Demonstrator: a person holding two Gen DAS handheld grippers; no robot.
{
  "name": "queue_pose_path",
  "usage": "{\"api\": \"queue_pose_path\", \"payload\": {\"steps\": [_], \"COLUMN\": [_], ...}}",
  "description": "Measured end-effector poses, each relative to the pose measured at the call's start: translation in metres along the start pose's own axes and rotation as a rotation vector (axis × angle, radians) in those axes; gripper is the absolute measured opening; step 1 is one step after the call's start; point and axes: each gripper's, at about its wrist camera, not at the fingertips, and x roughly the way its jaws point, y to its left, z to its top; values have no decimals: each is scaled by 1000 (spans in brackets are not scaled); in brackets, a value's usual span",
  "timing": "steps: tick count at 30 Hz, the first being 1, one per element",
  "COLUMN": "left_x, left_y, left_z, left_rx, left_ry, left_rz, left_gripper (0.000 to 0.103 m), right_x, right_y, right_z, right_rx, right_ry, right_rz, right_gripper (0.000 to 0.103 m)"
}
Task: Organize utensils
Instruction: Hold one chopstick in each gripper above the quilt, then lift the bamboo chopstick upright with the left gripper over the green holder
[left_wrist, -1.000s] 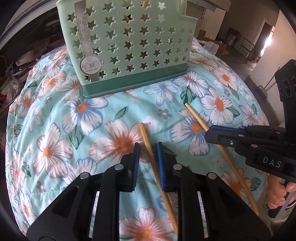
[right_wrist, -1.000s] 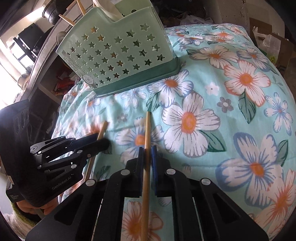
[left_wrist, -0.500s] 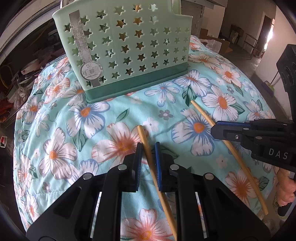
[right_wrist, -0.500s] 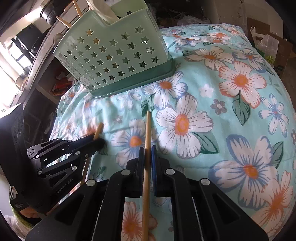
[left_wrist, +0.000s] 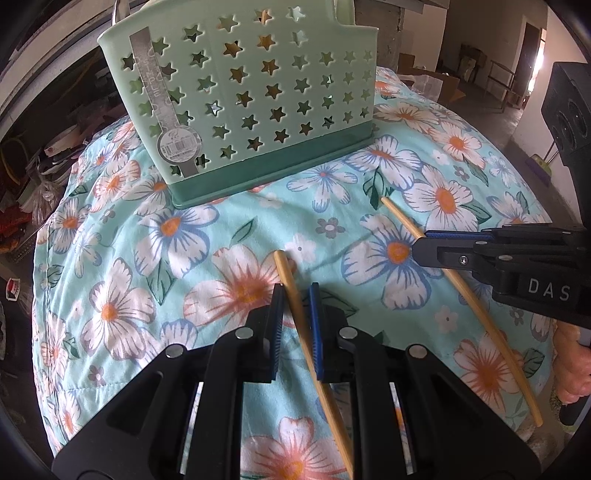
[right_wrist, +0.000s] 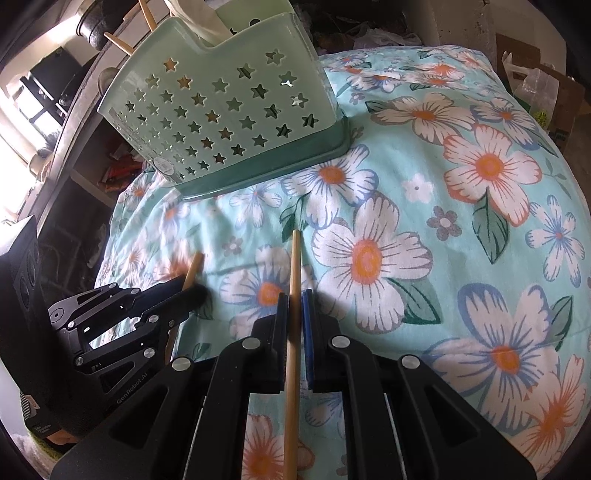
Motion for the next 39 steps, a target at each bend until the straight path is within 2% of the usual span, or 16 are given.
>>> {"api": "queue_pose_path", "payload": {"steps": [10,15,18,25,29,34,39], "left_x": [9,1,-17,-66,-89,-120,-174], "left_y": [6,26,41,76,89,92,101], "left_z": [10,15,16,16,14,15,29], "left_rx": [-17,-112,-159,-287,-332,-324,-304], "left_ry": [-6,-39,-94,-203,-225,-289,-455], "left_rz": [-23,-115,-153,-297,-392,-410,-362], "left_gripper": [11,5,5,5,5,5,5], "right_x": [2,0,-3,-19,-24,-27,-31], "right_y": [0,-1,-3,-6,-9,-8,-5], "right_z": [0,-1,-1,0,0,-3,-5], "right_rx": [5,14,18,23,23,22,16], "right_ry": [-4,-8,-19,-57,-67,-74,-86], "right_rz": [2,7,7,19,21,27,33], "right_gripper": [8,8,8,8,8,7,7]}}
